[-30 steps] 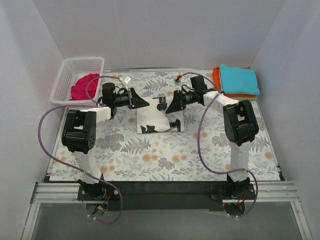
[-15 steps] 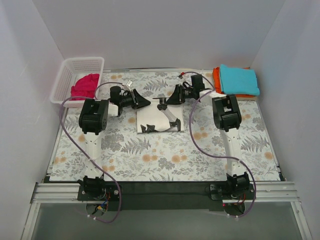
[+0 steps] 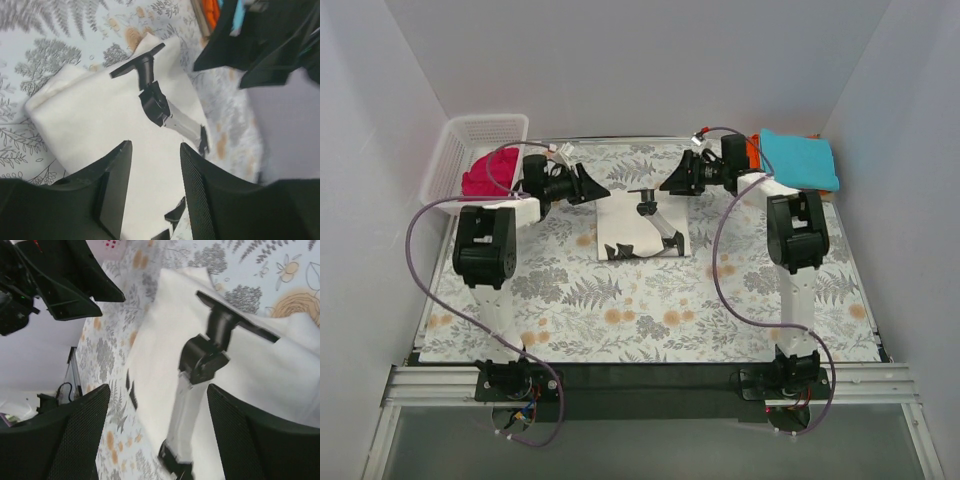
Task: Fold and stack the t-shirts
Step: Fold the tshirt
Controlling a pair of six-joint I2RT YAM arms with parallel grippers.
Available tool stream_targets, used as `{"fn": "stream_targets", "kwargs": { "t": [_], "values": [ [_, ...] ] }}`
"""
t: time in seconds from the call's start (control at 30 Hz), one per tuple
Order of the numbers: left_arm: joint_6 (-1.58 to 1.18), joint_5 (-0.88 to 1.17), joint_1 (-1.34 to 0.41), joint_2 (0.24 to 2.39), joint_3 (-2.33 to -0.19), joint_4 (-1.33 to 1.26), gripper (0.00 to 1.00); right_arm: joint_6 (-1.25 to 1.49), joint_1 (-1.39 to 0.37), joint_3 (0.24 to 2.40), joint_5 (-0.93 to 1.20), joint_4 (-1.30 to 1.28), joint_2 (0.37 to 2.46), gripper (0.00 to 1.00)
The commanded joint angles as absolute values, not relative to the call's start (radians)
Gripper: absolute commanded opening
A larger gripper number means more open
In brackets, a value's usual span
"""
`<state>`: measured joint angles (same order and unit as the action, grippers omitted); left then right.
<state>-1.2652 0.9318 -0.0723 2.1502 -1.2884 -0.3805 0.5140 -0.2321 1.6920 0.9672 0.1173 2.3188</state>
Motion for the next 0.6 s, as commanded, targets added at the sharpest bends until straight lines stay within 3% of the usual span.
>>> {"fn": "stream_targets", "kwargs": {
  "t": [0.0,0.07,0.1,0.2,0.37,0.57],
  "values": [
    [-0.748,0.777,-0.179,1.817,-1.24,-0.057,0.42,0.43,-0.207,1.596,0.89,0.108,2.022,0.73],
    [-0.486,0.648,-0.299,1.737,-1.198,0.078,0.44,0.361,-0.199,1.513,0.804,-0.018,1.911,0.75],
    [-0.424,0.588,-0.342,1.705,-1.168,0.09,0.48,0.327,-0.198,1.485,0.778,-0.055,1.878,0.76],
    [-0.252,0.421,-0.494,1.638,-1.111,0.129,0.51,0.256,-0.183,1.353,0.675,-0.13,1.763,0.81],
    [-0.118,0.211,-0.692,1.693,-1.112,0.115,0.51,0.193,-0.134,1.168,0.553,-0.166,1.643,0.88],
    [-0.005,0.066,-0.842,1.818,-1.111,0.006,0.51,0.204,-0.092,1.072,0.545,-0.173,1.612,0.9]
  ]
}}
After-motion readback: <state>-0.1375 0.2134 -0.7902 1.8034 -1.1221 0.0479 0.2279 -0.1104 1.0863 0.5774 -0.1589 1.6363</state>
